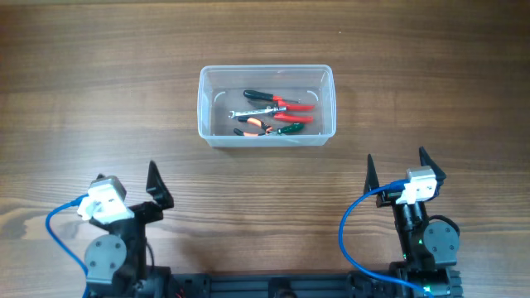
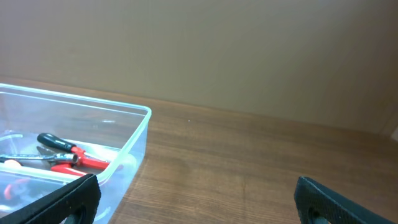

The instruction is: Pack container

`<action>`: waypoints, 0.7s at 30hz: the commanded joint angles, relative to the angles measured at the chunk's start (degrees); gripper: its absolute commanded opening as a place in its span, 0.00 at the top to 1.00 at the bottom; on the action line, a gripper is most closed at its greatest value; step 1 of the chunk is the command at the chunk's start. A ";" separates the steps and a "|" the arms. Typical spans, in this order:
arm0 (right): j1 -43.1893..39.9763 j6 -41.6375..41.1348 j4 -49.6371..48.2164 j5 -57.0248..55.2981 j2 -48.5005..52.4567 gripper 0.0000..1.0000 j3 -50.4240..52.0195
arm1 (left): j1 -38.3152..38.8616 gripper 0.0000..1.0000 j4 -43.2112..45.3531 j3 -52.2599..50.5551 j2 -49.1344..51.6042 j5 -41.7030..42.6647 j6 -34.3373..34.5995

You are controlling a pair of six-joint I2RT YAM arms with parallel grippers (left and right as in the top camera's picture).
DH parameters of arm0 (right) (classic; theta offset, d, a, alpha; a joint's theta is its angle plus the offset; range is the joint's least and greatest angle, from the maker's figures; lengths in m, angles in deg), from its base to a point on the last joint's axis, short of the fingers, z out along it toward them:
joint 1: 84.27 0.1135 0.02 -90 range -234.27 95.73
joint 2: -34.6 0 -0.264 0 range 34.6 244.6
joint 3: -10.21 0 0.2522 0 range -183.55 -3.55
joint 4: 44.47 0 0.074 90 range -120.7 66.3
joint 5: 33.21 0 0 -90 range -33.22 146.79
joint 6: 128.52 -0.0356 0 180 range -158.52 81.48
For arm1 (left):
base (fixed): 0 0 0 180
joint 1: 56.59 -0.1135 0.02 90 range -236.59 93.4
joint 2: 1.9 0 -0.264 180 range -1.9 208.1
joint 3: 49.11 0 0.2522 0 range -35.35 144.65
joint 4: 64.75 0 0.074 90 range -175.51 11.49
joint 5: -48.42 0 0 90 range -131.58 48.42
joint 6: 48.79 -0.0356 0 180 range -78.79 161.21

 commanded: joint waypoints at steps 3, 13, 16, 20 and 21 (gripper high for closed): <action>0.33 0.20 -0.37 0.87 -0.61 0.00 0.04 | -2.62 0.00 15.28 -11.15 -3.67 7.80 -2.49; 0.33 0.20 -0.37 0.87 -0.61 0.00 0.04 | -5.90 0.00 21.00 -20.57 -3.67 21.86 -6.03; 0.33 0.22 -0.37 0.87 -0.61 0.00 0.04 | -6.58 0.00 21.64 -20.61 -3.67 27.85 -8.98; 0.33 0.20 -0.37 0.87 -0.61 0.00 0.04 | -8.37 0.00 21.64 -20.61 -3.69 31.41 -8.96; 0.33 0.20 -0.37 0.87 -0.61 0.00 0.04 | -8.31 0.00 21.66 -20.61 -3.69 31.41 -8.94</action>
